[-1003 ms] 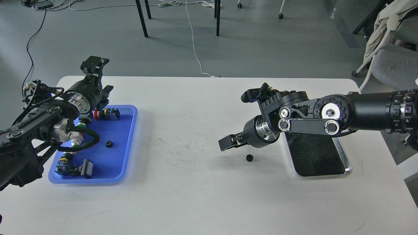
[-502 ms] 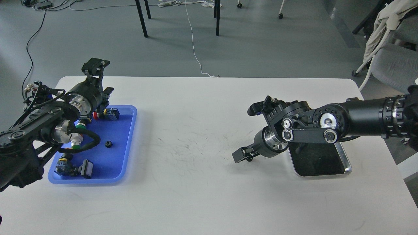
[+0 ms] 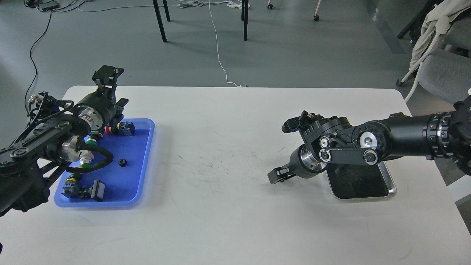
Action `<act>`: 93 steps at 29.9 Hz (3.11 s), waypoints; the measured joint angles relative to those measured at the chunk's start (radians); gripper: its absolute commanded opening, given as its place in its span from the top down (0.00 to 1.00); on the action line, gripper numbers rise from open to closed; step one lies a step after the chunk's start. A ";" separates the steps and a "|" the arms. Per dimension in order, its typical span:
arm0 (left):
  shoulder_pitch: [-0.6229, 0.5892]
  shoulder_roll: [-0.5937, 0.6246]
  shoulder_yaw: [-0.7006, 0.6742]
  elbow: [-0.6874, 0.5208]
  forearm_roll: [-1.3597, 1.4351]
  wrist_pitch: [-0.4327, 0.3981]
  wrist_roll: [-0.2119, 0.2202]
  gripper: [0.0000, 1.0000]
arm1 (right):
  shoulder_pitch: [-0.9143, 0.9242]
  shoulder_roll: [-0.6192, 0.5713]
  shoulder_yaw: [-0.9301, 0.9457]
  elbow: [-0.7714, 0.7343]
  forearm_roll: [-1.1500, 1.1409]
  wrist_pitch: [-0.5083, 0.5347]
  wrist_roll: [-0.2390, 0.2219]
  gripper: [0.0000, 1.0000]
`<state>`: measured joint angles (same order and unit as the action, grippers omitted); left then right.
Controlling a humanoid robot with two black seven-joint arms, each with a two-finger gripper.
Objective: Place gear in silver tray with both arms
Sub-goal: 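Lower the right gripper onto the black gear and grasp it, then lift the gear with the right gripper and move it over the silver tray, then lower the gear into the silver tray and open the right gripper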
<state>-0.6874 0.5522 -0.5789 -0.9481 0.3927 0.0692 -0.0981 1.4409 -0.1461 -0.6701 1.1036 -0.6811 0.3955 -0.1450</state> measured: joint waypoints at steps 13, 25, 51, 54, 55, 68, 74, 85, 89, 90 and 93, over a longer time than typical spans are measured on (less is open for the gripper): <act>-0.001 0.004 -0.006 0.002 0.000 0.001 0.002 0.02 | 0.002 0.031 -0.001 -0.003 -0.002 -0.001 0.000 0.51; -0.001 0.009 -0.006 0.001 0.000 0.000 0.002 0.02 | 0.004 0.029 -0.022 -0.002 -0.042 -0.007 0.006 0.83; -0.014 -0.004 -0.004 0.003 0.000 0.001 0.003 0.02 | -0.035 -0.368 0.116 -0.017 -0.058 0.006 0.031 0.95; -0.014 -0.006 -0.004 0.003 0.000 0.002 0.003 0.02 | -0.089 -0.373 0.126 -0.057 -0.065 -0.001 0.033 0.96; -0.014 -0.006 -0.004 0.003 0.000 0.002 0.003 0.02 | -0.109 -0.370 0.133 -0.070 -0.066 -0.004 0.033 0.96; -0.012 -0.006 -0.004 0.005 0.000 0.003 0.001 0.02 | -0.180 -0.350 0.162 -0.107 -0.067 -0.020 0.033 0.83; -0.013 -0.006 -0.004 0.005 0.001 0.004 0.001 0.02 | -0.178 -0.351 0.161 -0.102 -0.068 -0.020 0.033 0.83; -0.013 -0.007 -0.003 0.006 0.000 0.005 0.001 0.02 | -0.173 -0.368 0.168 -0.106 -0.069 -0.020 0.033 0.83; -0.013 -0.015 -0.002 0.006 0.001 0.005 0.001 0.02 | -0.169 -0.368 0.177 -0.107 -0.070 -0.022 0.033 0.83; -0.013 -0.016 -0.001 0.006 0.001 0.005 0.001 0.02 | -0.168 -0.368 0.177 -0.107 -0.071 -0.023 0.033 0.83; -0.014 -0.018 -0.001 0.006 0.001 0.005 0.001 0.02 | -0.163 -0.366 0.178 -0.110 -0.071 -0.023 0.033 0.83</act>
<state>-0.7016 0.5341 -0.5798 -0.9417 0.3939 0.0743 -0.0967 1.2780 -0.5120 -0.4925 0.9938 -0.7526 0.3728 -0.1121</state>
